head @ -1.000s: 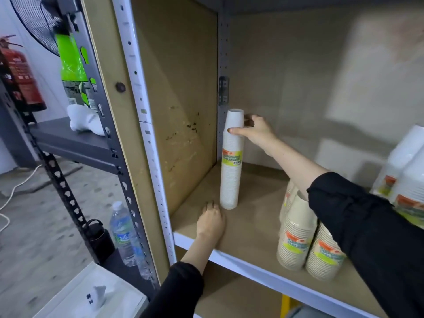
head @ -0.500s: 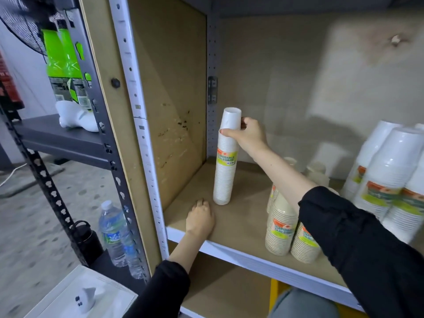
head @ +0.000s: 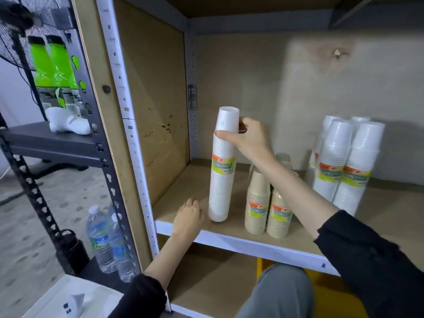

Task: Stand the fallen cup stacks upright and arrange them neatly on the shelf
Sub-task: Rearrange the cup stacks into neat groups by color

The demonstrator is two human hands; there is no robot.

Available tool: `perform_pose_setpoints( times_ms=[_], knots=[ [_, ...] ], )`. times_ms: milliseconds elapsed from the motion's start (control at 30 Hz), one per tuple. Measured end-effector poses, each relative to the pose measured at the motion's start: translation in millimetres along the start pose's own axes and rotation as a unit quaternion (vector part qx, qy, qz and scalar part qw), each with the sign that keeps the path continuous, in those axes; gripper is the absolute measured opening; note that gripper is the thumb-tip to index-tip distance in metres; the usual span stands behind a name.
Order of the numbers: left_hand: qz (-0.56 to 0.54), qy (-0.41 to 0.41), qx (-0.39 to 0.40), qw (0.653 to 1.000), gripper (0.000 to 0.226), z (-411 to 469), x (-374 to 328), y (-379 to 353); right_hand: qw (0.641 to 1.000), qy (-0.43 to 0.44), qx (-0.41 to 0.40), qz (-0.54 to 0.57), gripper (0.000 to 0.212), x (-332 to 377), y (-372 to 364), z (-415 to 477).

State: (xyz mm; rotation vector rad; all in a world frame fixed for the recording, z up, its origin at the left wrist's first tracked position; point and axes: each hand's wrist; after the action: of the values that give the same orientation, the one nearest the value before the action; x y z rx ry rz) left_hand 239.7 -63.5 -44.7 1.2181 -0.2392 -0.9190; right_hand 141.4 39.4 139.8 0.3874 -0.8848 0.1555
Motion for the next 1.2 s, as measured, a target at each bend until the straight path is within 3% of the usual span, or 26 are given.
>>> perform_pose_setpoints(
  times_ms=[233,400,533,633,800,933,1133,1200],
  knots=[
    [-0.013,-0.093,0.000,0.996,0.046,-46,-21,-2,1.000,0.023,0.009,-0.008,0.022,7,63,-27],
    [-0.040,-0.176,0.020,0.983,0.049,-79,-50,-14,0.999,0.000,0.029,-0.016,0.020,0,110,-44],
    [-0.080,-0.235,0.043,0.968,0.049,-95,-82,-24,0.999,-0.009,0.005,-0.035,0.029,-11,150,-52],
    [-0.114,-0.270,0.072,0.953,0.047,-102,-112,-31,0.999,-0.025,-0.015,-0.033,0.021,-20,179,-50],
    [-0.171,-0.266,0.107,0.943,0.043,-91,-164,-42,0.997,-0.039,-0.061,-0.035,0.022,-35,215,-40],
    [-0.126,-0.248,0.112,0.954,0.040,-74,-195,-54,0.993,-0.049,-0.103,-0.033,0.026,-49,229,-31],
    [-0.066,-0.205,0.143,0.966,0.045,-58,-216,-69,0.991,-0.068,-0.112,-0.040,0.018,-63,224,-18],
    [-0.052,-0.190,0.154,0.968,0.044,-57,-221,-73,0.991,-0.066,-0.113,-0.039,0.025,-67,219,-13]
  ],
)
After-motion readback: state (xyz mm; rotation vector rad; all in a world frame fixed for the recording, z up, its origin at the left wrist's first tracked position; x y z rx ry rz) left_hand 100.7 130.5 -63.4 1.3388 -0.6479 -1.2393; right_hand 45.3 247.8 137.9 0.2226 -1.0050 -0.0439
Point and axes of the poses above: each hand's wrist, its own z-axis towards the middle knuckle, its own y-axis out of the back of the hand, x = y × z, and after that the axes turned 10 degrees about -x, right-handed
